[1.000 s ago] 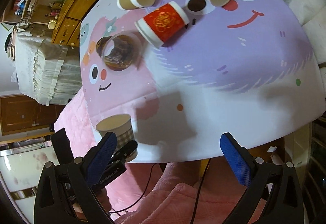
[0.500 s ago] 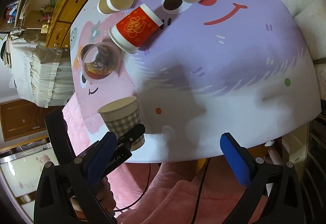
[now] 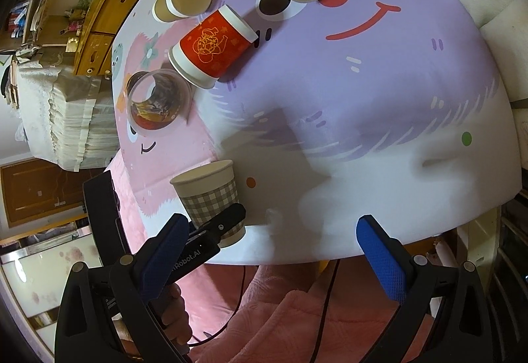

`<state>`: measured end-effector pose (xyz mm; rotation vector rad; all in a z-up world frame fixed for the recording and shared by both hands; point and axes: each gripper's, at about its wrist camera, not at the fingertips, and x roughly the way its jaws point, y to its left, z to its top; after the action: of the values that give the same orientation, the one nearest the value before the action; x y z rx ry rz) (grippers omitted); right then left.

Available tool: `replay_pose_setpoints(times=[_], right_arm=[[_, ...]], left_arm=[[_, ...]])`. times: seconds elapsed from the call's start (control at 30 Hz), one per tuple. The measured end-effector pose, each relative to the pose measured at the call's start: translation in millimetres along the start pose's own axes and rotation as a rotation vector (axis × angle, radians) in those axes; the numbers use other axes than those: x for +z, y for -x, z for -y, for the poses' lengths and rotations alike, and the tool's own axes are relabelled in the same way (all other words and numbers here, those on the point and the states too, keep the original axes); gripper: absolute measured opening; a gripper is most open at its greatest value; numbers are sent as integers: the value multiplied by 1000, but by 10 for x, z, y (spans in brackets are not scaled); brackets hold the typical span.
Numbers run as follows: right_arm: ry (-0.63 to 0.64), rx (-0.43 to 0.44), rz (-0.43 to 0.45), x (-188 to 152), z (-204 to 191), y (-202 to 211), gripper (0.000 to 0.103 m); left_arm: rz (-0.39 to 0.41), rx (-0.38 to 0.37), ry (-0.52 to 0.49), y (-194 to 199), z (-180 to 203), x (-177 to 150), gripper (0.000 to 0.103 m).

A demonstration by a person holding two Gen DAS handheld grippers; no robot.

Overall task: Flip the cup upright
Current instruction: 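Carry the upright checkered cup in the left gripper toward the right gripper, then close the right gripper on the checkered cup while the left gripper releases it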

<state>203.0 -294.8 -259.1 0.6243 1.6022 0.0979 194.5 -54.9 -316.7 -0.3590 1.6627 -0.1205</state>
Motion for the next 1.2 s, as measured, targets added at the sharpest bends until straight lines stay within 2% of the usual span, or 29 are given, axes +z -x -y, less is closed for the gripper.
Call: replay_pose_setpoints(times=[0.1,0.37,0.6,0.77,0.97,1.1,1.2], right_arm=[[1,3,-3,-5,-2,-8,103],[8,9,-2,-30,-48,-43,103],[1,6,12,-39,-119,-111,103],[-24,48,-7,-91,-181,-244,103],[-5,45,22,-206,-401,-396,103],[25,27,69,-265,-579,-486,103],[44,-16,98,-307,-706,-581,103]], left_arm=[[-2,-12,5,0,7,-21,75],[-11,-47,-15,174,10,-124,77],[49,-67,-38,486,-47,-202,77],[160,-71,-73,750,-131,-262,77],[310,-65,-100,1061,-350,-339,77],[427,19,-119,1269,-538,-408,77],[472,66,-156,1336,-660,-435,77]])
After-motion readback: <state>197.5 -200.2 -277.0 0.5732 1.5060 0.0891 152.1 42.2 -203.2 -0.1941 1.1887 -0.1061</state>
